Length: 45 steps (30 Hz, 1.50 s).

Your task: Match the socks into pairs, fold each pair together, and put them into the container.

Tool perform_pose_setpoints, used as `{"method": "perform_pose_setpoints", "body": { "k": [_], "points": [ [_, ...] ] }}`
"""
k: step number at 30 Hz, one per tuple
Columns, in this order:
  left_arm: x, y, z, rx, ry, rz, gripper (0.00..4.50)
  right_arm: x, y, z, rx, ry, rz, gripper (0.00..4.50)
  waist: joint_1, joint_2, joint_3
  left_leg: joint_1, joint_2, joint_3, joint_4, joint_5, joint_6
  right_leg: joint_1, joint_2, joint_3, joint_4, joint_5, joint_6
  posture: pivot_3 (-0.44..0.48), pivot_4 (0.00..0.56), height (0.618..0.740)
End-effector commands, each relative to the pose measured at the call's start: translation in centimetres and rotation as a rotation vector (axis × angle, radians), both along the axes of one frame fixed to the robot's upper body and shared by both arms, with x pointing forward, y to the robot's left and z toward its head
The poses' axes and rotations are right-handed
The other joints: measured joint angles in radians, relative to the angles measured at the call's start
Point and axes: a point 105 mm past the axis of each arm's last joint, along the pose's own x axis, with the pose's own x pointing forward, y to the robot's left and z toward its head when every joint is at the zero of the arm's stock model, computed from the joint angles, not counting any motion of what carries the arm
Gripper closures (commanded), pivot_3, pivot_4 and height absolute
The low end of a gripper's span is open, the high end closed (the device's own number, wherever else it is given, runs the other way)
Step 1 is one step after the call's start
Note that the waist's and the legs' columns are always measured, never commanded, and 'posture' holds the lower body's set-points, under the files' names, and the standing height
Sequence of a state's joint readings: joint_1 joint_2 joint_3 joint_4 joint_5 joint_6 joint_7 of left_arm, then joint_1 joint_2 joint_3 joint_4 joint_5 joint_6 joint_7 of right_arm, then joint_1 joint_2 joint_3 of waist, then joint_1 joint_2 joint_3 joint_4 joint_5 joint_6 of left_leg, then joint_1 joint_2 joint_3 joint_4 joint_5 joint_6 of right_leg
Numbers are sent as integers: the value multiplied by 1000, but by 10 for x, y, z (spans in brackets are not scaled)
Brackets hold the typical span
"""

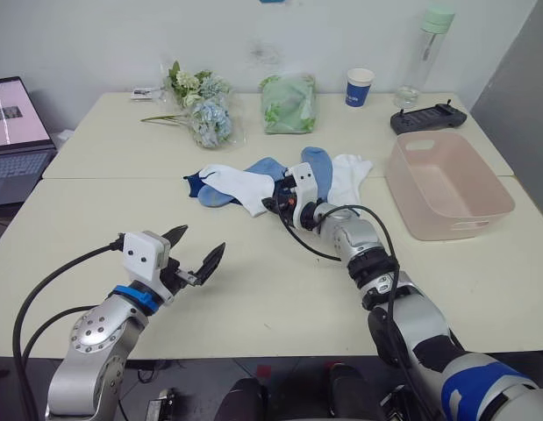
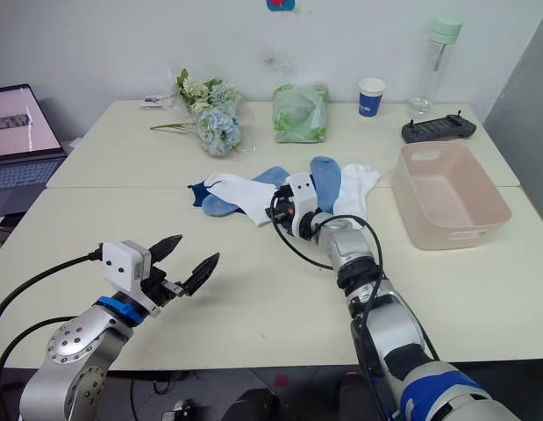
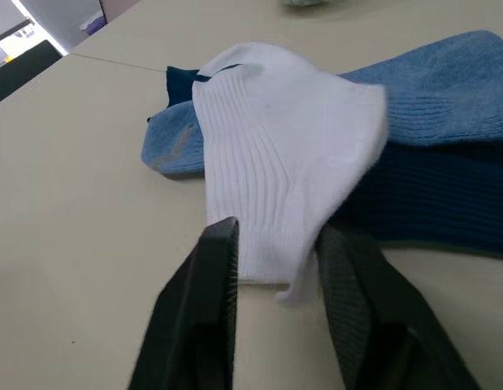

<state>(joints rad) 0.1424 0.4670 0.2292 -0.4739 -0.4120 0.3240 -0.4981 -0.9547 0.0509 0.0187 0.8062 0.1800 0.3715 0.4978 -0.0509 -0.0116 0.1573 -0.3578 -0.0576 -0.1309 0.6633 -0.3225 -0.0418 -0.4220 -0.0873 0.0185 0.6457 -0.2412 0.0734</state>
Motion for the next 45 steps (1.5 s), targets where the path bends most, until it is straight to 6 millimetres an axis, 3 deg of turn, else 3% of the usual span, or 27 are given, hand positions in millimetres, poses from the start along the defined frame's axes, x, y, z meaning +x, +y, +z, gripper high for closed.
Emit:
{"method": "perform_pose_setpoints", "body": {
  "k": [1,8,14,17,20,24,27,29,33,43,45],
  "points": [
    [0,-4,9,11,-38,-24,0,3,-6,16,38,-49,-13,4474,0,0,0,0,0,0,0,0,0,0,0,0,0,0,0,0,150,740],
    [2,-3,9,-1,-31,-25,0,-13,-26,21,70,-32,20,4474,0,0,0,-1,0,0,0,0,0,0,0,0,0,0,0,0,150,740],
    [4,12,9,30,-21,-1,0,-71,-86,14,5,88,158,4474,22,0,0,-5,0,-2,1,0,0,-1,-1,-1,-1,0,0,0,150,740],
    [6,15,10,37,-15,5,0,-88,-109,11,-39,116,164,4474,19,0,0,-4,-1,-2,1,0,0,-1,-1,-2,-1,0,0,0,150,740],
    [15,15,10,26,10,-1,0,-113,-146,2,-139,153,195,4474,22,0,0,-4,0,-2,1,0,1,0,0,-3,-2,0,0,0,150,740],
    [33,5,17,-30,40,-40,0,-128,-178,1,-152,219,178,4474,25,-1,1,-4,-1,-1,2,0,1,2,-1,-3,-2,0,0,0,150,740],
    [48,-5,9,-13,108,-97,0,-137,-193,-8,-192,262,176,4474,23,-2,1,-4,-1,-1,3,0,1,2,0,-3,-1,0,1,0,150,740],
    [63,-25,2,-6,173,-184,0,-137,-205,-18,-223,279,140,4474,24,-2,1,-3,-1,-1,3,0,1,2,0,-4,-1,0,1,0,150,740],
    [88,-57,0,-36,231,-287,0,-131,-208,-21,-224,257,107,4474,24,-3,1,-4,-2,1,5,0,1,2,0,-4,-1,0,1,0,150,740],
    [116,-96,-37,188,294,-368,0,-132,-204,-24,-209,224,101,4474,26,-3,1,-6,-3,-2,8,0,0,2,-1,-3,-1,1,1,0,150,740],
    [115,-101,-38,169,295,-399,394,-130,-206,-24,-217,215,85,4500,26,-3,1,-6,-3,-2,8,0,0,2,-1,-3,-1,1,1,0,150,740]
  ]
}}
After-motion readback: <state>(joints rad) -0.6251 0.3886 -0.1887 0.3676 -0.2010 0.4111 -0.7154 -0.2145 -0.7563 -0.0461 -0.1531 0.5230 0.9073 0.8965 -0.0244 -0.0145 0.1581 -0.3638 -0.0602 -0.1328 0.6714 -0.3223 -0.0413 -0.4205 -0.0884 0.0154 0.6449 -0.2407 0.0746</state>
